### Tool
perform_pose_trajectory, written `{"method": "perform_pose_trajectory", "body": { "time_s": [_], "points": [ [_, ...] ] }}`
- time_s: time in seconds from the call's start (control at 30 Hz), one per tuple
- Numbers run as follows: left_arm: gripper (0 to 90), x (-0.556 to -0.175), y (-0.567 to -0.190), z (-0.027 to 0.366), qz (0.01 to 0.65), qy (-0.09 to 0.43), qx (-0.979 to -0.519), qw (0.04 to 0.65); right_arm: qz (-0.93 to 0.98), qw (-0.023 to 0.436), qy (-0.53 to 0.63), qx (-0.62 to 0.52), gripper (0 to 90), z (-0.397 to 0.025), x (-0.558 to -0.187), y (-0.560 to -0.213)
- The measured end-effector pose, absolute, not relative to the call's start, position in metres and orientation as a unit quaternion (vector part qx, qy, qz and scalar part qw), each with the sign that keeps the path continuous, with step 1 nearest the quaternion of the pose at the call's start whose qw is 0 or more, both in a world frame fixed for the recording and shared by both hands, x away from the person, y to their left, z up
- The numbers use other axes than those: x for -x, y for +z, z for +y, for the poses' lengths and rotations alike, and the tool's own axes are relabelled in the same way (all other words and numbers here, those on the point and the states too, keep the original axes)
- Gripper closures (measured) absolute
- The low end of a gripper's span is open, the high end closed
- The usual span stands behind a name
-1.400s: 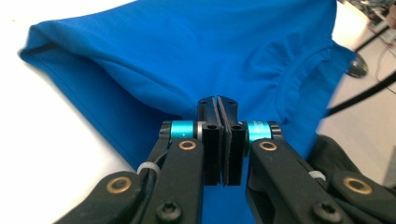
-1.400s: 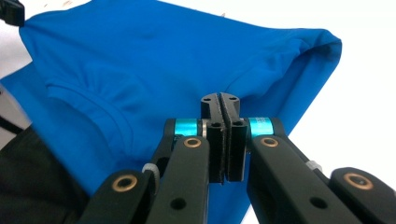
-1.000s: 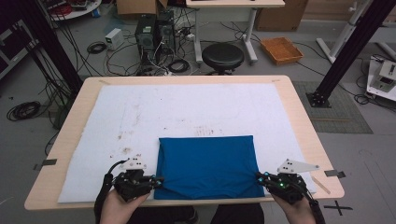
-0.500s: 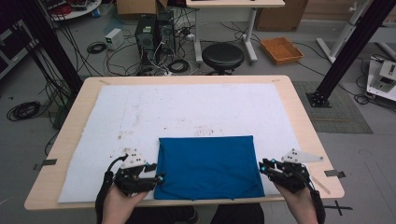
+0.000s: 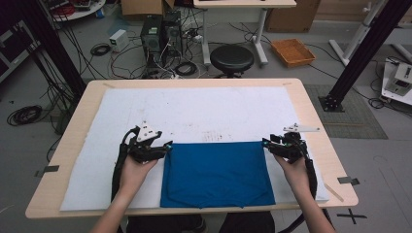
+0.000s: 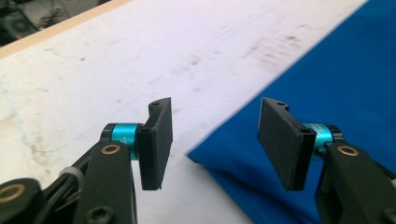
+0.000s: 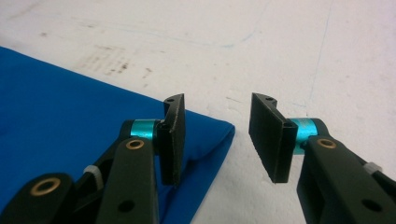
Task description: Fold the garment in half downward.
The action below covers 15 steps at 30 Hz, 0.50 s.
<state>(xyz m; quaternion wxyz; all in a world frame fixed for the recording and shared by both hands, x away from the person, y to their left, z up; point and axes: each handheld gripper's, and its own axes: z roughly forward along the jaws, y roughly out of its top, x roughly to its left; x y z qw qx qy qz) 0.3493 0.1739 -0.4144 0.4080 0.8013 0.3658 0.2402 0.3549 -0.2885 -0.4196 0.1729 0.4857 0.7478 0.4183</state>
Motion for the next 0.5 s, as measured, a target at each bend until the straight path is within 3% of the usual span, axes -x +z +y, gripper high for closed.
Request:
{"method": "perform_pose_trajectory", "body": {
  "time_s": [0.17, 0.37, 0.5],
  "points": [
    [44.9, -0.364, -0.434, 0.179, 0.407, 0.195, -0.788, 0.418, 0.750, 0.175, 0.402, -0.494, 55.5, -0.285, -0.365, -0.428],
    [44.9, -0.368, -0.441, 0.176, 0.423, 0.181, -0.786, 0.413, 0.751, 0.165, 0.391, -0.506, 55.7, -0.284, -0.371, -0.438],
    [51.3, -0.369, -0.444, 0.176, 0.435, 0.157, -0.786, 0.411, 0.756, 0.154, 0.383, -0.509, 62.2, -0.281, -0.376, -0.444]
  ]
}}
